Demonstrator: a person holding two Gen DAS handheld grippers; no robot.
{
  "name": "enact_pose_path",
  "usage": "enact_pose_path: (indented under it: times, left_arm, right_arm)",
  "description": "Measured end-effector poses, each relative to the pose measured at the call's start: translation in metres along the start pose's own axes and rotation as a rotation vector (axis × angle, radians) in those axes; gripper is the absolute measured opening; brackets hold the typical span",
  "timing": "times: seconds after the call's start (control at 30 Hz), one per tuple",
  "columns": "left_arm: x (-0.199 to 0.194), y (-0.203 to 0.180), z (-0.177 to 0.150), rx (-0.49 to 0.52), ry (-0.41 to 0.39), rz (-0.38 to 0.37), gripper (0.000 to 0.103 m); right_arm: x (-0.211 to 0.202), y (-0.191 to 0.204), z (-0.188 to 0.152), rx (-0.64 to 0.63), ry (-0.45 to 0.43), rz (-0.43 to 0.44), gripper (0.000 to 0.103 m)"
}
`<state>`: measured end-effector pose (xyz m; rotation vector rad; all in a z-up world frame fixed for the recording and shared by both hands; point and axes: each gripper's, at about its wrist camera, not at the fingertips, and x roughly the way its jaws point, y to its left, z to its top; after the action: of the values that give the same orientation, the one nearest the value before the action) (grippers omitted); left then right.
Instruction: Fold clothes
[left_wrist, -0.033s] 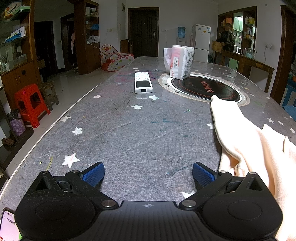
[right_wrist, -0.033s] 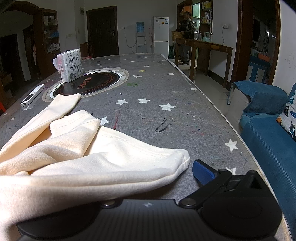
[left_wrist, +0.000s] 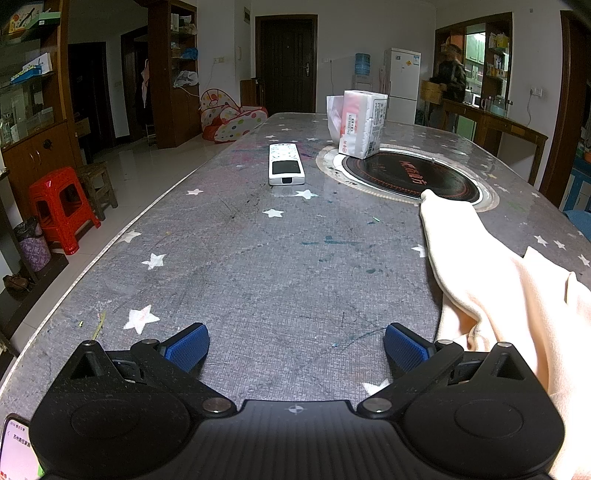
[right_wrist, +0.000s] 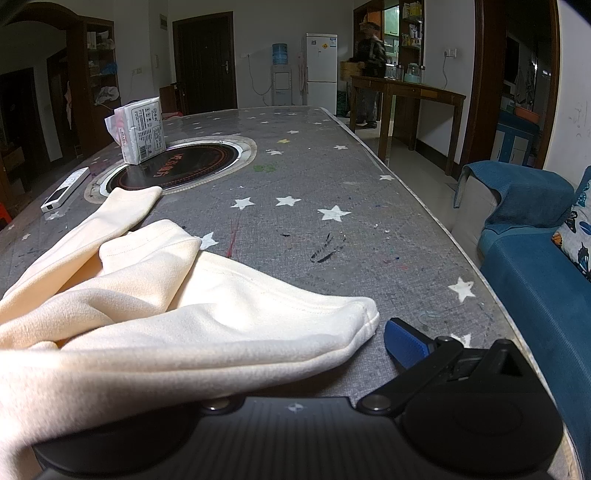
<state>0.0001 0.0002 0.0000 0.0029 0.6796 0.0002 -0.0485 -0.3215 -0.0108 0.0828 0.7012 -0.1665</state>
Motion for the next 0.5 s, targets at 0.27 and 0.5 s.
enact_pose_path:
  times: [0.27, 0.5]
  left_arm:
    - [-0.001, -0.001, 0.0, 0.007, 0.003, 0.003, 0.103]
    - [-0.01, -0.007, -0.003, 0.027, 0.032, -0.039, 0.103]
  right_arm:
    - [-0.007, -0.001, -0.002, 0.004, 0.003, 0.005, 0.103]
    - [-0.023, -0.007, -0.005, -0.01, 0.014, -0.014, 0.103]
